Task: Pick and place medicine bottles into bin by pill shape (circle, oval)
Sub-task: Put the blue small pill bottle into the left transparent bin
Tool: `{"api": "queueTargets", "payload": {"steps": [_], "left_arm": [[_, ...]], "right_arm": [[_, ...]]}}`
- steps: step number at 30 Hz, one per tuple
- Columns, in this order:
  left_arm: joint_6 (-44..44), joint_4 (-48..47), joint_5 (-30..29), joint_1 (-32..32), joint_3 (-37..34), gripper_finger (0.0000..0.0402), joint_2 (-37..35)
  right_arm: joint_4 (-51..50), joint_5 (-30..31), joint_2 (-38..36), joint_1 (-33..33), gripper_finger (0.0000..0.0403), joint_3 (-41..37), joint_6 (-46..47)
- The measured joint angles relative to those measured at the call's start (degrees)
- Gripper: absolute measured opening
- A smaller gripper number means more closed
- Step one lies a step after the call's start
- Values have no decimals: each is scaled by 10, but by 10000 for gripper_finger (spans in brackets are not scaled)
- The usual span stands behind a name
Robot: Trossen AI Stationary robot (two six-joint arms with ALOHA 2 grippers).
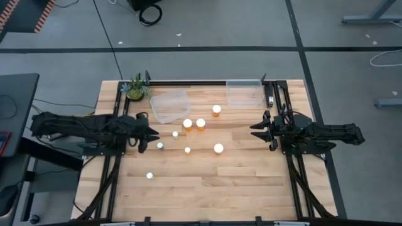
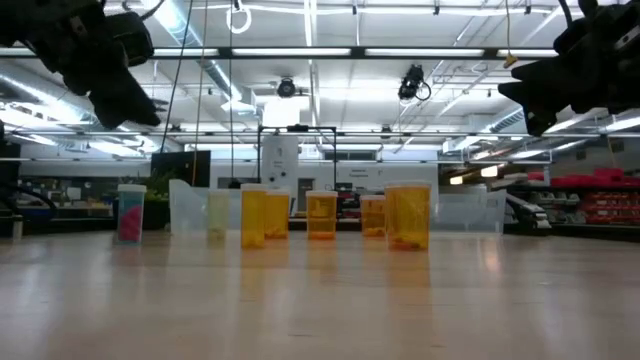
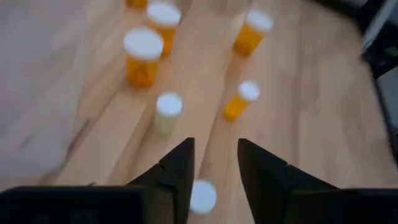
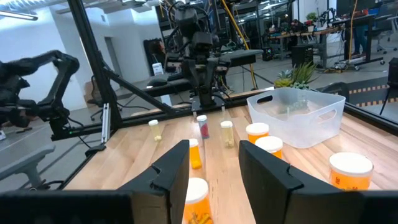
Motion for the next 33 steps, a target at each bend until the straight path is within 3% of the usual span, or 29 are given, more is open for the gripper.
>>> {"api": "queueTargets", "payload": {"steps": [7,12,23,33], "left_arm": [[-66,-74,31,-1,39,204,85],[-67,-122,32,-1,91,238,141],[-55,-235,33,-22,171,245,265],[-64,-258,46,-36,180,245,355]], "right_arm": [[0,0,0,0,147,0,0],[0,0,0,0,147,0,0],[0,0,0,0,147,0,0],[0,0,0,0,147,0,0]]}}
